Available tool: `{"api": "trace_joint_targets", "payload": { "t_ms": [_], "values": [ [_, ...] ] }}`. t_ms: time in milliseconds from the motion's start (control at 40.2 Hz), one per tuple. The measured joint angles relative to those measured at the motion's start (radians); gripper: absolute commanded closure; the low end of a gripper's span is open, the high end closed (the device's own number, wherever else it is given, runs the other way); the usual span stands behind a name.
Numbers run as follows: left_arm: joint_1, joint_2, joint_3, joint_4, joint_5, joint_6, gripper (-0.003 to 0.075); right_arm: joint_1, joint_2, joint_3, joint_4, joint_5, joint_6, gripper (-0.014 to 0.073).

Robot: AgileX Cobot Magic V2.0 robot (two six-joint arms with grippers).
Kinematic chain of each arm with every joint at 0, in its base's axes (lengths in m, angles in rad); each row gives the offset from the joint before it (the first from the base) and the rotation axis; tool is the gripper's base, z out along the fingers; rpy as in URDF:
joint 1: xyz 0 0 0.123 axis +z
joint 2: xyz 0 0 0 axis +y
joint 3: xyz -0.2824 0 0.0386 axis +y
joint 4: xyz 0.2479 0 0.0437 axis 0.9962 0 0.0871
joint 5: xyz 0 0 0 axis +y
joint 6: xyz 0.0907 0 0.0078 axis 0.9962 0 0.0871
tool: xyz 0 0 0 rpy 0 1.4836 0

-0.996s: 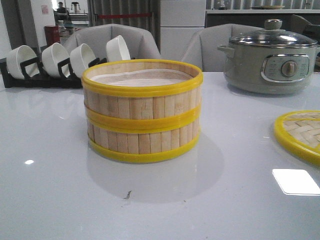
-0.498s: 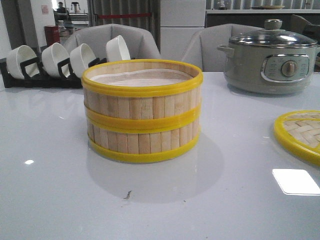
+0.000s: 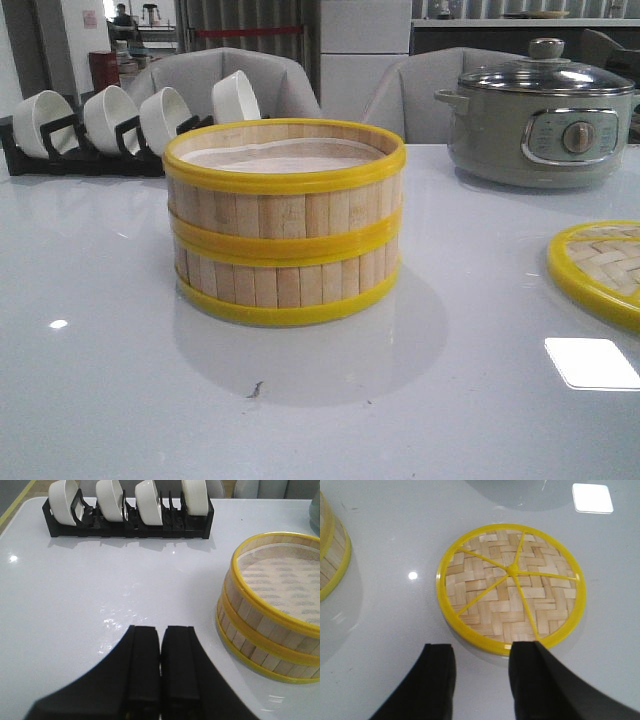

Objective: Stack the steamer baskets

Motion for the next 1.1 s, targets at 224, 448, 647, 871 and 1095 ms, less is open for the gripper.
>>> {"api": "trace_joint_targets", "payload": {
  "t_ms": [224,448,647,871,1095],
  "values": [
    [0.000,0.000,0.000,0.000,0.000,0.000,0.0631,0.000,0.000,0.000,0.099,0.040,0.000,0.0356],
    [0.000,0.000,0.000,0.000,0.000,0.000,0.0631,0.000,0.027,-0.002,0.107,0.059,0.000,0.0356],
    [0.000,0.000,0.000,0.000,0.000,0.000,0.0631,0.000,0.189,-0.038,0.107,0.093,0.000,0.0356],
    [0.000,0.000,0.000,0.000,0.000,0.000,0.0631,-0.046,0.458,-0.215,0.115,0.098,0.000,0.0306],
    [0.000,0.000,0.000,0.000,0.000,0.000,0.0631,-0.132,0.667,-0.391,0.115,0.108,0.000,0.0199]
  ]
}}
